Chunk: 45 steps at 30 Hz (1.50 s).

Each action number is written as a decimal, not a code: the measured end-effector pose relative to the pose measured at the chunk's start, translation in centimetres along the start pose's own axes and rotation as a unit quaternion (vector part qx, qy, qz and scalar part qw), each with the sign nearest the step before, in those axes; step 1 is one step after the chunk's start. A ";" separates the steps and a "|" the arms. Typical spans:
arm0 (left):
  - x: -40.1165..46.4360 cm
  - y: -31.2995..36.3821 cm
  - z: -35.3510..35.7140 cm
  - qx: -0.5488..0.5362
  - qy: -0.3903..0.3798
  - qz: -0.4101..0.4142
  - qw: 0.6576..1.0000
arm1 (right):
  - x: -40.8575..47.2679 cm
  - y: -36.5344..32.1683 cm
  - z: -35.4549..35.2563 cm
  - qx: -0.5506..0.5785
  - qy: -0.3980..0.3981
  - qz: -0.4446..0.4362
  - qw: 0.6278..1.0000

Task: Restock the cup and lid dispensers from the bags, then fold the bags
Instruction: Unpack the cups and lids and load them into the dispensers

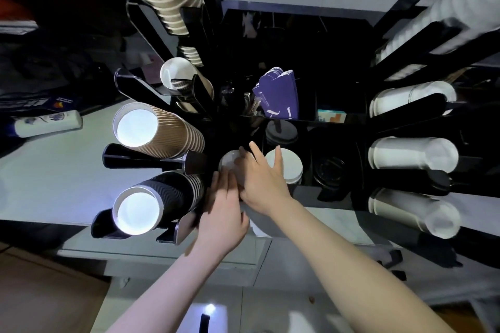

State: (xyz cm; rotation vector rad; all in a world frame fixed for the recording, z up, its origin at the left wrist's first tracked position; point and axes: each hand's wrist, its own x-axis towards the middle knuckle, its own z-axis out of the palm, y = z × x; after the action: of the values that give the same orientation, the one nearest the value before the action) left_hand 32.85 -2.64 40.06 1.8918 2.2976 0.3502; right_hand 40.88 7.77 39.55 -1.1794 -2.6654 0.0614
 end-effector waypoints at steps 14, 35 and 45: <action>0.6 1.6 -2.0 0.026 0.032 0.001 0.999 | -0.9 2.4 -4.2 0.098 0.130 0.013 0.987; 6.2 -3.6 -25.1 -0.167 0.349 -0.005 0.922 | 10.9 -4.8 -24.9 0.337 0.255 -0.044 0.905; 12.6 -7.7 -27.7 -0.398 0.280 0.154 0.860 | 16.0 -8.4 -26.3 0.371 0.182 -0.082 0.907</action>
State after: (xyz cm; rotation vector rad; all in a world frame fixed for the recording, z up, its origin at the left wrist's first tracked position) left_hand 15.95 5.86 65.10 1.7857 1.5979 1.7710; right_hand 30.22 12.46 69.27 -0.6314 -2.0771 0.6868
